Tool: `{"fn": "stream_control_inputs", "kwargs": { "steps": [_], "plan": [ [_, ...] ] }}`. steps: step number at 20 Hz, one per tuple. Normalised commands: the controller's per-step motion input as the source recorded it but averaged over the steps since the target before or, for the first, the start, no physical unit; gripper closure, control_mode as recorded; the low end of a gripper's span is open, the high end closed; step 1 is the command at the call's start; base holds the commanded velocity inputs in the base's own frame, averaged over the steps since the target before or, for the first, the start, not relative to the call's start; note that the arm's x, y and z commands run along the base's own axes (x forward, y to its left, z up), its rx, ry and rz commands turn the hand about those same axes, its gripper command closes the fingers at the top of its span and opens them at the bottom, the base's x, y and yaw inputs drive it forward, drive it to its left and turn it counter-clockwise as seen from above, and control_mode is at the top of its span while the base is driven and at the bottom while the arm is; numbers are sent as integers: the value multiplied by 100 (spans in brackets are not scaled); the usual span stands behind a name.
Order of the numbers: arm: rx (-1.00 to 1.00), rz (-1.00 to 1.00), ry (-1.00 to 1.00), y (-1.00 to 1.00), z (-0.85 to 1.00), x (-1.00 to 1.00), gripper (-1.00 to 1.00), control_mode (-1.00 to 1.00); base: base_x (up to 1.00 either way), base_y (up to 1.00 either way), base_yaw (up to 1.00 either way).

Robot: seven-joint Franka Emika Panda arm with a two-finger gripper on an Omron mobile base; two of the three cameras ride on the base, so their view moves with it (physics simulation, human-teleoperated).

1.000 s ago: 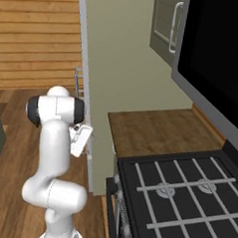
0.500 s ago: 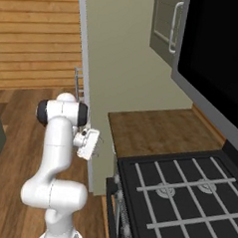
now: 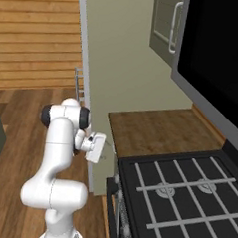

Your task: Take a straw from the drawer in front and place it inside the glass cup on the dining counter.

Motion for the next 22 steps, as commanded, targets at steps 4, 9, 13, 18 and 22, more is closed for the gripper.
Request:
{"fn": "stream_control_inputs", "kwargs": {
  "steps": [4, 9, 13, 18, 22],
  "plan": [
    [-2, 3, -31, -10, -22, 9, -100, -100, 0, 0, 0],
    [-2, 4, -33, -13, -12, 14, -100, -100, 0, 0, 0],
    [-1, 3, -31, -13, 0, 11, -100, -100, 0, 0, 0],
    [0, 3, -24, -5, 5, 0, -100, -100, 0, 0, 0],
    [0, 3, -13, -8, 24, 0, -100, -100, 0, 0, 0]
  ]
}}
